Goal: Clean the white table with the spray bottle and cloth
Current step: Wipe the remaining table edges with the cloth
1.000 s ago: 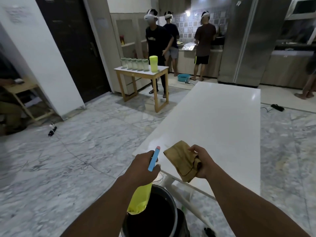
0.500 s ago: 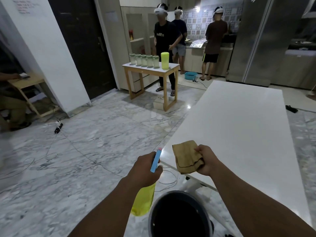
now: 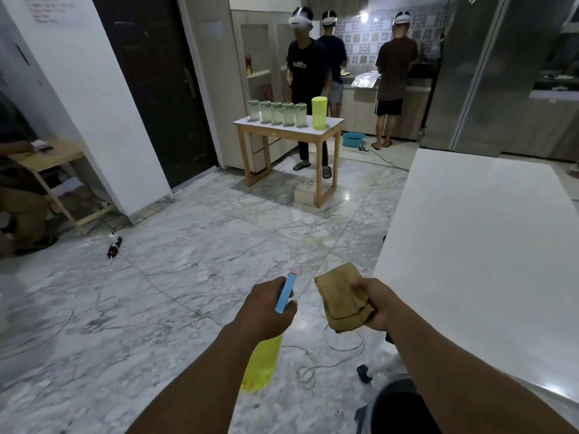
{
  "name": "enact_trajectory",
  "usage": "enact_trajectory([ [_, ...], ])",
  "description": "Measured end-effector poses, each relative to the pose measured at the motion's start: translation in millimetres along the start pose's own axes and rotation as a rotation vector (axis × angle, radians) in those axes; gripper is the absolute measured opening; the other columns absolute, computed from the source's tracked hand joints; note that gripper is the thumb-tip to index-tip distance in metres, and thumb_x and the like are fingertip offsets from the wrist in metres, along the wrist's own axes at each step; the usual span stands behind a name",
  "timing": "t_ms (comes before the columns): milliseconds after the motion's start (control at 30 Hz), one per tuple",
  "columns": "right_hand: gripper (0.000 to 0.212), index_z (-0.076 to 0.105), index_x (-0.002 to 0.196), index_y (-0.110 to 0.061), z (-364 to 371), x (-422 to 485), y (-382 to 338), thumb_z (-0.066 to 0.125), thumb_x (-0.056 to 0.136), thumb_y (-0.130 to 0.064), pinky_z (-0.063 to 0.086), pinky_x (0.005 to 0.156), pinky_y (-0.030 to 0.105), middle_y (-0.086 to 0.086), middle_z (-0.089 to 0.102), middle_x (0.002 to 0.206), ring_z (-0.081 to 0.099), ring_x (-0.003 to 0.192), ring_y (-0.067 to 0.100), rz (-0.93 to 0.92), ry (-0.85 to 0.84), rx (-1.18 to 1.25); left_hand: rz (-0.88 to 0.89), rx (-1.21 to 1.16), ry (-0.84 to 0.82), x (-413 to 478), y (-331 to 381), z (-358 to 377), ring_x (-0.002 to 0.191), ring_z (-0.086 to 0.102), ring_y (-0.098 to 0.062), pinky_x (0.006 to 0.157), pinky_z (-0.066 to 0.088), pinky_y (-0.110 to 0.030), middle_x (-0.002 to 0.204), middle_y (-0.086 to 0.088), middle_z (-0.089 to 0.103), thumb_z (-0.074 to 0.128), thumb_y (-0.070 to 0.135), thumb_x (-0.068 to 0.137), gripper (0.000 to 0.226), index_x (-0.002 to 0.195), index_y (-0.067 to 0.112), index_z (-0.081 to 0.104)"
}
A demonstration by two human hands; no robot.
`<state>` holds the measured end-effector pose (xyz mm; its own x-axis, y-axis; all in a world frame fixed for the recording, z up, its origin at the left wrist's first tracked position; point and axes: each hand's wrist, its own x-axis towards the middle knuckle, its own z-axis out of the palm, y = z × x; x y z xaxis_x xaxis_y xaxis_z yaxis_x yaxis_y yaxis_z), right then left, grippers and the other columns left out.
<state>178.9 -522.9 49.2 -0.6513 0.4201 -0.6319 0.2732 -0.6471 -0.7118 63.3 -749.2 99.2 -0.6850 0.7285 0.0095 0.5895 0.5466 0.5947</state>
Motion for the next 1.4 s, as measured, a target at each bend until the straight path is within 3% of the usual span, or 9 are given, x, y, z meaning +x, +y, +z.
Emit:
enact_trajectory([
  [233,0.037,0.056,0.126,0.004,29,45,-43,0.049,0.097,-0.017,0.055,0.076,0.039,0.024,0.066,0.121,0.065,0.107,0.036,-0.054,0.045,-0.006,0.059,-0.04,-0.023,55,-23,-17,0.068,0.052,-0.01,0.059,0.038,-0.018,0.088,0.0,0.065,0.07,0.024,0.096,0.014,0.103,0.013,0.063],
  [433,0.036,0.057,0.126,0.002,42,118,-73,0.052,0.094,-0.016,0.055,0.078,0.041,0.023,0.067,0.12,0.065,0.108,0.037,-0.061,0.116,0.016,0.069,-0.058,-0.117,133,-33,-27,0.082,0.073,-0.031,0.08,0.061,-0.045,0.095,-0.01,0.072,0.069,0.025,0.096,0.014,0.101,0.013,0.062],
  [567,0.036,0.056,0.125,0.001,48,178,-111,0.054,0.093,-0.016,0.057,0.085,0.046,0.023,0.068,0.118,0.066,0.107,0.039,-0.051,0.144,0.07,0.111,-0.021,-0.131,214,-40,-32,0.089,0.068,-0.028,0.078,0.054,-0.037,0.099,-0.008,0.072,0.067,0.024,0.096,0.014,0.104,0.014,0.062],
  [867,0.033,0.056,0.123,0.0,36,241,-216,0.057,0.094,-0.015,0.056,0.076,0.041,0.022,0.068,0.117,0.066,0.105,0.036,-0.093,0.25,0.128,0.204,-0.014,-0.15,372,-19,-41,0.095,0.067,-0.027,0.082,0.053,-0.036,0.104,-0.008,0.072,0.07,0.024,0.097,0.017,0.107,0.012,0.064],
  [1067,0.041,0.058,0.126,-0.002,-2,263,-259,0.061,0.088,-0.017,0.054,0.091,0.046,0.022,0.069,0.117,0.066,0.109,0.039,-0.136,0.36,0.149,0.289,-0.025,-0.244,447,7,-26,0.087,0.059,-0.019,0.08,0.049,-0.031,0.102,-0.005,0.068,0.069,0.026,0.098,0.019,0.11,0.012,0.064],
  [1200,0.035,0.057,0.122,0.001,-20,272,-281,0.058,0.092,-0.017,0.055,0.089,0.046,0.023,0.067,0.118,0.065,0.108,0.039,-0.166,0.42,0.21,0.367,-0.036,-0.304,493,20,-14,0.087,0.06,-0.02,0.076,0.046,-0.028,0.106,-0.005,0.069,0.068,0.027,0.098,0.02,0.111,0.012,0.063],
  [1300,0.029,0.058,0.118,0.001,-20,287,-300,0.054,0.095,-0.016,0.055,0.074,0.041,0.022,0.067,0.117,0.065,0.104,0.038,-0.198,0.443,0.254,0.42,-0.048,-0.345,528,24,-11,0.09,0.067,-0.026,0.075,0.049,-0.031,0.104,-0.008,0.071,0.068,0.026,0.098,0.019,0.109,0.011,0.063],
  [1400,0.03,0.058,0.12,0.001,-15,315,-318,0.051,0.096,-0.017,0.054,0.073,0.039,0.021,0.068,0.117,0.066,0.102,0.035,-0.219,0.46,0.302,0.437,-0.086,-0.387,572,23,-11,0.087,0.07,-0.029,0.075,0.055,-0.036,0.099,-0.01,0.071,0.068,0.025,0.097,0.018,0.105,0.01,0.063],
])
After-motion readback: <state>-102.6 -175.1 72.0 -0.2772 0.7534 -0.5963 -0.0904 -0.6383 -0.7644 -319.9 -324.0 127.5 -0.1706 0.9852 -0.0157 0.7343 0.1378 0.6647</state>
